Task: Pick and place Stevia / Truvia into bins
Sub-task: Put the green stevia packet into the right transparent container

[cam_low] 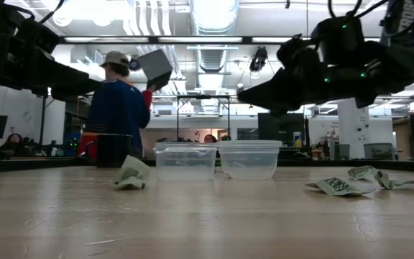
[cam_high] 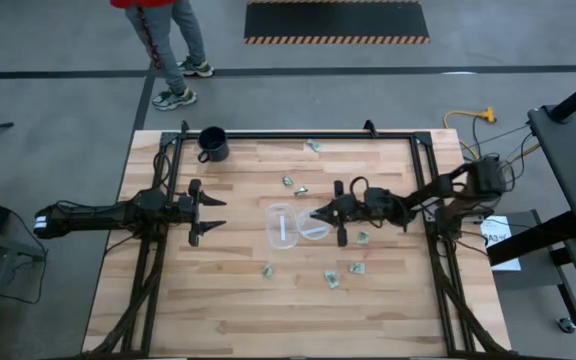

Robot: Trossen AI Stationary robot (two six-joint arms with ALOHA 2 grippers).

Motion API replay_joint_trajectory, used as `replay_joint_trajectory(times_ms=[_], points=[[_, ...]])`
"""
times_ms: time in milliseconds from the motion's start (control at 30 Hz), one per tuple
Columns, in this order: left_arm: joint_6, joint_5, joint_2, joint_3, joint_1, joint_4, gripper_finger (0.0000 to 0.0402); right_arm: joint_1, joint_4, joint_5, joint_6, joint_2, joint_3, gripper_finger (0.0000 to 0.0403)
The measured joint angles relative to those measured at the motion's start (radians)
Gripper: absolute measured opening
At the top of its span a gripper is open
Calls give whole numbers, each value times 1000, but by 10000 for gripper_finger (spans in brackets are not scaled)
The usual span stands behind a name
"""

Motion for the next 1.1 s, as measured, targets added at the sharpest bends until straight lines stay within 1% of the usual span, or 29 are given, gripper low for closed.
replay_joint_trajectory(times_ms=[167, 467, 567, 1100], points=[[0, 0, 0, 0, 0, 0, 240, -14, 0, -46, 2, 34, 25, 13], [0, 0, 0, 0, 0, 0, 240, -21, 1, -50, 21, -26, -11, 13], [0, 0, 0, 0, 0, 0, 240, -21, 2, -49, 45, -28, -13, 13], [0, 0, 0, 0, 0, 0, 240, -20, -5, -49, 68, -27, -15, 13]])
